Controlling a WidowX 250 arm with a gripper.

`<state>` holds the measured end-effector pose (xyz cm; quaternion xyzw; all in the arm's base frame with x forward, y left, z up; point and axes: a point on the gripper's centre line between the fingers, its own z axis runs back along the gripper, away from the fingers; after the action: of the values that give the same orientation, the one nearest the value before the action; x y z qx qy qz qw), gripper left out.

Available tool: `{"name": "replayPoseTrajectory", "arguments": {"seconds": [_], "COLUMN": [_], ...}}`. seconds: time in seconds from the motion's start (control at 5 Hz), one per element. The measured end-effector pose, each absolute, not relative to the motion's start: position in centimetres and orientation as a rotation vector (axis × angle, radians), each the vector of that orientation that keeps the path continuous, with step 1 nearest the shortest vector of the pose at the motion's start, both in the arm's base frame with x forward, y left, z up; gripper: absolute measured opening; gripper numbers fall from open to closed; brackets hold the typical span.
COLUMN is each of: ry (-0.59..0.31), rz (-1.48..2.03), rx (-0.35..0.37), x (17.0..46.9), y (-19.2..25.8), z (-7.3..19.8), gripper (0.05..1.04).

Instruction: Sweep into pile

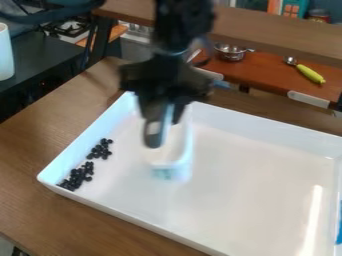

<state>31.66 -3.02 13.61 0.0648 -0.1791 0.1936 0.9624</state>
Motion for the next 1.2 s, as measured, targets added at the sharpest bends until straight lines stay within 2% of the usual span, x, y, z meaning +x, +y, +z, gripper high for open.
{"name": "replayPoseTrajectory", "arguments": {"seconds": [0.2,0.4,0.6,0.8,1.0,1.2], "ry": [-0.336,-0.322,-0.301,-0.337,-0.342,-0.339], "rz": [0.358,0.322,0.287,0.294,0.265,0.233], "rx": [0.142,0.173,0.21,0.217,0.219,0.159], "x": [33.1,34.4,35.1,35.3,34.7,34.1], "y": [-7.7,-12.4,-15.2,-16.5,-17.1,-17.1], "z": [13.5,12.2,9.8,8.4,7.8,8.7], "gripper": [0.496,0.496,0.496,0.57,0.873,1.012]}}
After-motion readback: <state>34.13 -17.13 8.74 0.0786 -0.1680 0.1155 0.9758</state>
